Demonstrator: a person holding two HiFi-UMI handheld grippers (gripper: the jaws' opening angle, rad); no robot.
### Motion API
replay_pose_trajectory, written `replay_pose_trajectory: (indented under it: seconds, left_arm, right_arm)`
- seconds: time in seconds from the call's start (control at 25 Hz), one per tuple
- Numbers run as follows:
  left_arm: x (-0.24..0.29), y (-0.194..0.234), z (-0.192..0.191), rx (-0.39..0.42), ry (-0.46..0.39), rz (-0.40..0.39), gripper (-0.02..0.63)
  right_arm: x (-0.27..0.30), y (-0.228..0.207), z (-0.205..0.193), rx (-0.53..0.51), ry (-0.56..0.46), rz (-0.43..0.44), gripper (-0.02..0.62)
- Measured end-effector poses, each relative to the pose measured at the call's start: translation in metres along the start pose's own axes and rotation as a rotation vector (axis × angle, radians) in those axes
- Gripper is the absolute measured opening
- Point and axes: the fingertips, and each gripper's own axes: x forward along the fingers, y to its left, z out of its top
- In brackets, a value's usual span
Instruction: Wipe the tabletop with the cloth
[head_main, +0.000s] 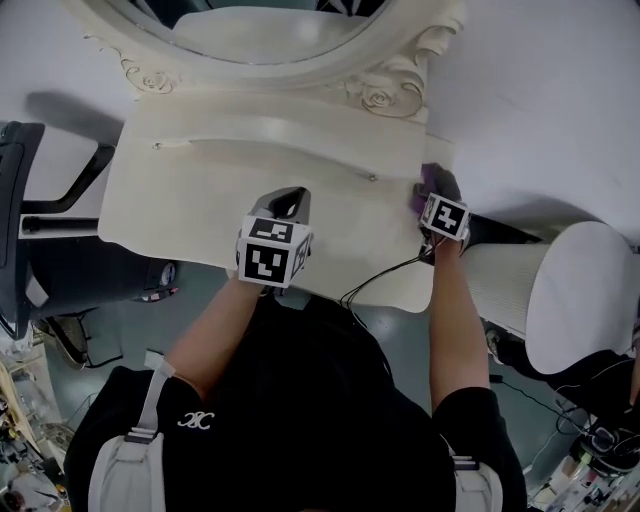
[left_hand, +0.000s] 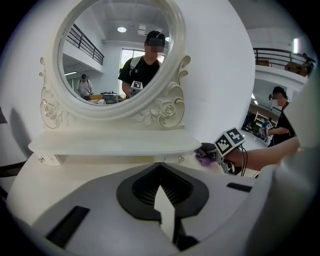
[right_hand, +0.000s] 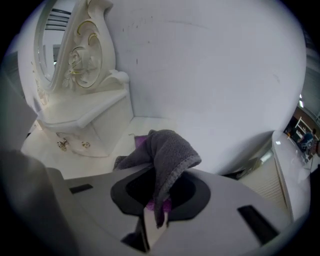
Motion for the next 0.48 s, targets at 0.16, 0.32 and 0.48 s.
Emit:
replay_pose_trajectory:
  seconds: [0.16, 0.32, 0.48]
  left_arm:
    - [0.001, 0.003, 0.012, 0.002, -0.003, 0.051, -0.001]
    - [-0.002, 0.006, 0.012, 0.011, 0.016, 0.091, 0.000]
    - [-0.009, 0.012, 0.006, -0.049, 0.033, 0.102, -0.001]
  right_arm:
    - [0.019, -0.004, 0.026, -0.092, -0.010, 0.020, 0.055]
    - [0.040, -0.015, 0.060, -0.177, -0.030, 0.018, 0.055]
    - [0.059, -0.009, 0.080, -0.294, -0.038, 0.113, 0.055]
